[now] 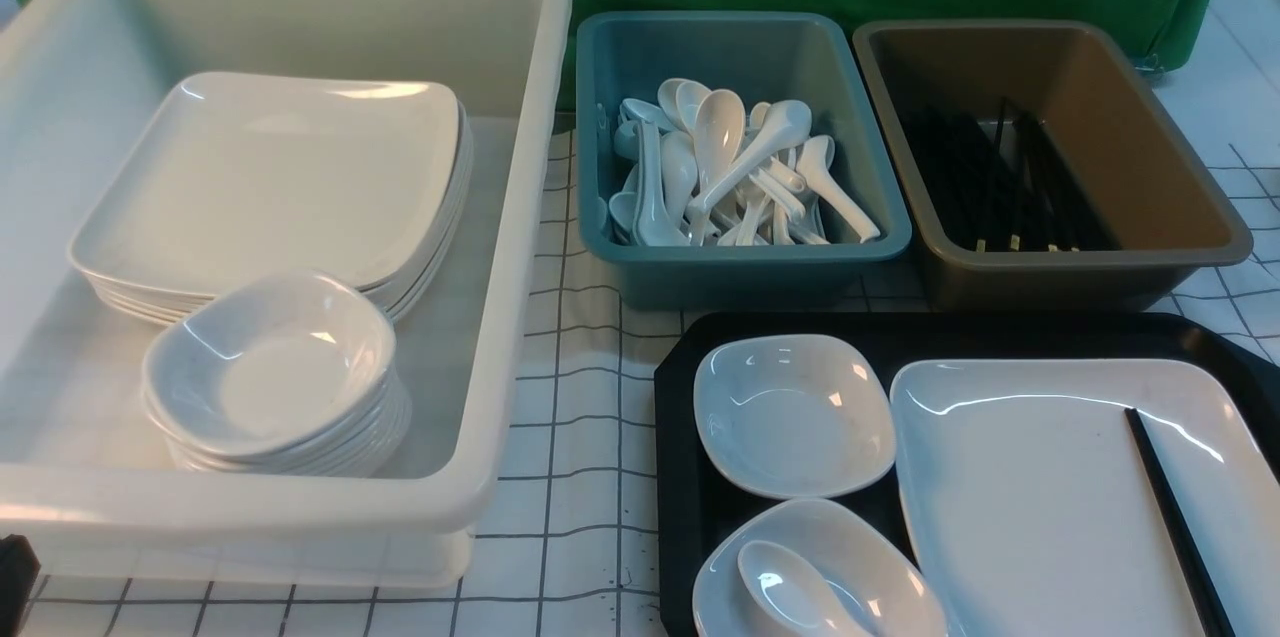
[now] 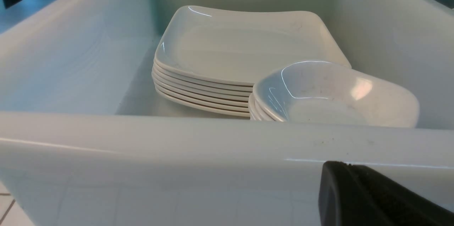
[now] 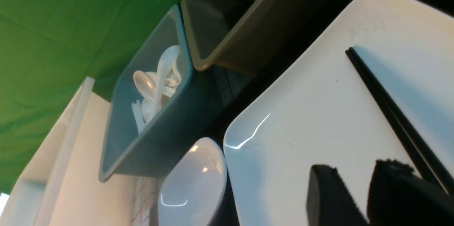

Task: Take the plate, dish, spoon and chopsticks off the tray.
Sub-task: Use the right arm to grab a pair of chopsticks from the plate

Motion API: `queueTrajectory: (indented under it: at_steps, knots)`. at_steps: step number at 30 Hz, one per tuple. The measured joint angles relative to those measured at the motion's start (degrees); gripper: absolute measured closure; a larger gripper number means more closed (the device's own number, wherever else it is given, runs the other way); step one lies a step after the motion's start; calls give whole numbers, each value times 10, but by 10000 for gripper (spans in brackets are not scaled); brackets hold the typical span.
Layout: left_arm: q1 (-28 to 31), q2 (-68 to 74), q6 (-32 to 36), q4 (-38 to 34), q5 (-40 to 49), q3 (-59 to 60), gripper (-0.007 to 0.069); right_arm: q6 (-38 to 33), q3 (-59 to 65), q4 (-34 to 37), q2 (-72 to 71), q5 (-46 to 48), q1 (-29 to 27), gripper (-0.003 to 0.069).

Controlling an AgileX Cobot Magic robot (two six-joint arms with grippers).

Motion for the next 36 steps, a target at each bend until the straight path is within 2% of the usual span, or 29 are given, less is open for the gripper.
queueTrajectory:
  at_steps: [4, 6, 8, 11, 12, 14, 21, 26, 28, 30, 33, 36]
  knots:
    - [0, 0, -1, 0, 0, 0, 605, -23, 5, 1, 0, -45, 0, 466]
    - [0, 0, -1, 3, 0, 0, 605, -71, 3, 1, 0, -102, 0, 580]
    - [0, 0, -1, 0, 0, 0, 605, -116, -15, 1, 1, -116, 0, 628]
    - [0, 0, -1, 3, 0, 0, 605, -186, -75, 2, 25, -110, 0, 629]
    - [0, 0, -1, 3, 0, 0, 605, -186, -80, 2, 28, -108, 0, 629]
    - [0, 0, -1, 0, 0, 0, 605, -251, -150, 2, 84, -32, 0, 629]
    - [0, 0, -1, 0, 0, 0, 605, -357, -256, 2, 309, 250, 0, 629]
    - [0, 0, -1, 0, 0, 0, 605, -384, -272, 12, 492, 317, 0, 629]
    - [0, 0, -1, 3, 0, 0, 605, -414, -294, 41, 580, 342, 0, 623]
    - [0, 0, -1, 3, 0, 0, 605, -453, -331, 68, 661, 368, 0, 610]
    - [0, 0, -1, 0, 0, 0, 605, -467, -368, 79, 727, 382, 0, 575]
    - [0, 0, -1, 0, 0, 0, 605, -465, -444, 53, 804, 406, 0, 459]
